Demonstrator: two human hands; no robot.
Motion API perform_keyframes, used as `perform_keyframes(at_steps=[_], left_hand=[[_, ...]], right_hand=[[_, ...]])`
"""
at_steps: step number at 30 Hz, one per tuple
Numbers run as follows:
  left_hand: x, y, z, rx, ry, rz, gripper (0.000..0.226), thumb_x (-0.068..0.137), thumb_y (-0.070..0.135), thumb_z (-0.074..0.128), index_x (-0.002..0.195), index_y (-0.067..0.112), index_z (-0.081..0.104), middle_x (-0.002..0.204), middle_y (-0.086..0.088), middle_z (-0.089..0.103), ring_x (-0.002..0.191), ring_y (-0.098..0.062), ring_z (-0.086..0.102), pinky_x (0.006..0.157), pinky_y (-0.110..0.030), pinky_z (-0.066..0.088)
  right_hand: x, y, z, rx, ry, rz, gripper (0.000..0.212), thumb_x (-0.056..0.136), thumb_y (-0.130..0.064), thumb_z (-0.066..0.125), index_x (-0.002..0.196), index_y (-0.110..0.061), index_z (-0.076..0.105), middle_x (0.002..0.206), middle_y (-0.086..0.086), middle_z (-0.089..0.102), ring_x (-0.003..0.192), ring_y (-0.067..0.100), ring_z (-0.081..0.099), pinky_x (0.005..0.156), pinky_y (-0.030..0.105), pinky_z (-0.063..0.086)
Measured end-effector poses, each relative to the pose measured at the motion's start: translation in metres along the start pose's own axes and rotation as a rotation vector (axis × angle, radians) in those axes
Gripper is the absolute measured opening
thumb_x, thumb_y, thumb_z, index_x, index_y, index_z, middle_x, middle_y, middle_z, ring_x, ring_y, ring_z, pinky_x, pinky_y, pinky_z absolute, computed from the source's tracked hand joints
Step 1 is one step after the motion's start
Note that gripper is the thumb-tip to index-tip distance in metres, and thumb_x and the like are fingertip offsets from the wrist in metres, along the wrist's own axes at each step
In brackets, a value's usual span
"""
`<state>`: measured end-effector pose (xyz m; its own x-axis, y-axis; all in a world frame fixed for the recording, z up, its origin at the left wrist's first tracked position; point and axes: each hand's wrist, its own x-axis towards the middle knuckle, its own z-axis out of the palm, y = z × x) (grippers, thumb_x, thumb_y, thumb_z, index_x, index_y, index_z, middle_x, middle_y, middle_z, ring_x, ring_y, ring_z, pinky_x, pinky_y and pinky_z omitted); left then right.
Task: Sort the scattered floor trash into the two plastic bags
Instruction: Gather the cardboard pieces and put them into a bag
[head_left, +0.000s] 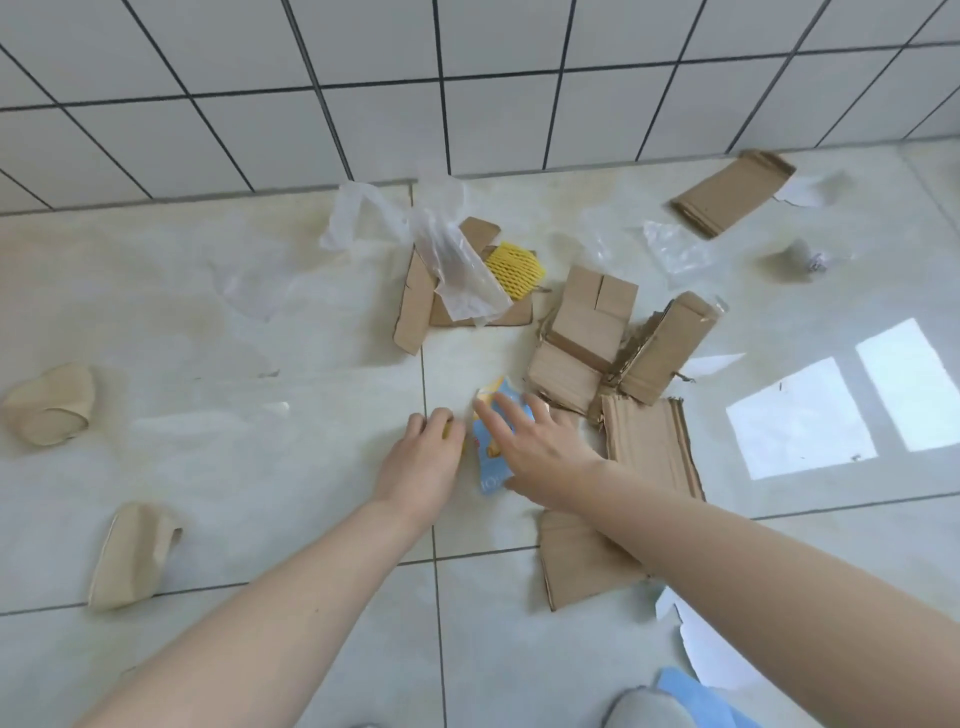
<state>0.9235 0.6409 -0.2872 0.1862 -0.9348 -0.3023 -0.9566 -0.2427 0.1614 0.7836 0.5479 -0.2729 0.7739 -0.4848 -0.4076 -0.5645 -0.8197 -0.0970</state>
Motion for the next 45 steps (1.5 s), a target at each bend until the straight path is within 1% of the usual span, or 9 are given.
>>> perform_keyframes(at_steps=[4, 6, 8, 13, 21, 25, 33, 40, 45], left_hand=[[-0.009, -0.007, 0.011, -0.198, 0.034, -0.019, 0.053, 0.077, -0.013, 0.048, 0.123, 0.012, 0.05, 0.118, -0.008, 0.044, 0.104, -0.028, 0.045, 0.089, -0.041, 0.045], [-0.013, -0.006, 0.013, -0.293, 0.044, -0.074, 0.05, 0.076, -0.013, 0.047, 0.119, 0.01, 0.051, 0.113, -0.009, 0.047, 0.103, -0.029, 0.046, 0.09, -0.04, 0.042], [-0.017, -0.004, 0.012, -0.371, 0.033, -0.123, 0.05, 0.076, -0.012, 0.047, 0.12, 0.011, 0.05, 0.113, -0.009, 0.05, 0.105, -0.029, 0.047, 0.092, -0.037, 0.041], [-0.024, 0.0, 0.008, -0.43, 0.017, -0.189, 0.036, 0.078, -0.009, 0.046, 0.108, 0.01, 0.052, 0.106, -0.008, 0.056, 0.101, -0.029, 0.051, 0.082, -0.032, 0.041], [-0.035, 0.02, -0.004, -0.576, 0.113, -0.277, 0.027, 0.081, -0.01, 0.041, 0.092, 0.008, 0.056, 0.094, -0.007, 0.056, 0.089, -0.027, 0.052, 0.074, -0.03, 0.041], [-0.047, 0.047, -0.013, -0.673, 0.143, -0.281, 0.02, 0.083, 0.002, 0.047, 0.098, 0.012, 0.055, 0.091, -0.002, 0.054, 0.087, -0.024, 0.05, 0.075, -0.032, 0.042], [-0.065, 0.105, 0.001, -0.351, 0.022, 0.186, 0.031, 0.086, 0.029, 0.055, 0.114, 0.018, 0.053, 0.109, 0.005, 0.052, 0.107, -0.018, 0.042, 0.088, -0.028, 0.04], [-0.059, 0.135, 0.01, -0.122, 0.019, 0.27, 0.055, 0.081, 0.047, 0.065, 0.125, 0.018, 0.049, 0.118, -0.003, 0.045, 0.112, -0.023, 0.042, 0.084, -0.033, 0.046], [-0.054, 0.135, 0.021, -0.016, -0.116, 0.244, 0.082, 0.076, 0.054, 0.067, 0.14, 0.019, 0.031, 0.142, -0.005, 0.029, 0.129, -0.024, 0.029, 0.098, -0.032, 0.041]], right_hand=[[0.008, -0.01, -0.002, -0.077, 0.01, 0.045, 0.102, 0.08, -0.047, 0.069, 0.152, -0.022, 0.001, 0.144, 0.007, 0.033, 0.121, 0.036, 0.04, 0.088, 0.045, 0.042], [0.006, -0.014, -0.002, -0.15, 0.039, 0.053, 0.097, 0.069, -0.047, 0.078, 0.148, -0.023, 0.028, 0.126, 0.006, 0.052, 0.101, 0.035, 0.054, 0.078, 0.046, 0.047], [0.003, -0.014, 0.009, -0.193, 0.106, 0.042, 0.094, 0.04, -0.034, 0.09, 0.127, -0.02, 0.057, 0.097, 0.005, 0.06, 0.074, 0.031, 0.056, 0.056, 0.041, 0.049], [-0.014, -0.01, 0.024, -0.14, 0.241, -0.083, 0.074, 0.017, 0.001, 0.079, 0.085, -0.014, 0.055, 0.067, 0.005, 0.051, 0.053, 0.026, 0.051, 0.047, 0.034, 0.042], [-0.06, -0.004, 0.0, 0.229, 0.418, 0.008, 0.042, 0.053, -0.008, 0.077, 0.087, -0.014, 0.053, 0.081, 0.002, 0.054, 0.068, 0.027, 0.054, 0.054, 0.032, 0.038], [-0.108, 0.012, -0.008, 0.514, 0.437, 0.301, 0.026, 0.074, -0.01, 0.064, 0.095, -0.012, 0.048, 0.091, 0.001, 0.051, 0.076, 0.026, 0.046, 0.06, 0.034, 0.038], [-0.21, 0.037, 0.044, 0.876, 0.452, 0.897, 0.024, 0.075, -0.006, 0.059, 0.09, -0.017, 0.043, 0.084, 0.003, 0.053, 0.068, 0.018, 0.051, 0.056, 0.033, 0.04], [-0.249, 0.004, 0.091, 0.847, 0.277, 0.861, 0.029, 0.074, -0.02, 0.062, 0.094, -0.026, 0.042, 0.087, -0.008, 0.049, 0.074, 0.024, 0.053, 0.064, 0.038, 0.043], [-0.254, -0.016, 0.123, 0.678, 0.127, 0.735, 0.053, 0.065, -0.041, 0.071, 0.11, -0.022, 0.049, 0.096, -0.006, 0.039, 0.077, 0.025, 0.053, 0.063, 0.033, 0.044]])
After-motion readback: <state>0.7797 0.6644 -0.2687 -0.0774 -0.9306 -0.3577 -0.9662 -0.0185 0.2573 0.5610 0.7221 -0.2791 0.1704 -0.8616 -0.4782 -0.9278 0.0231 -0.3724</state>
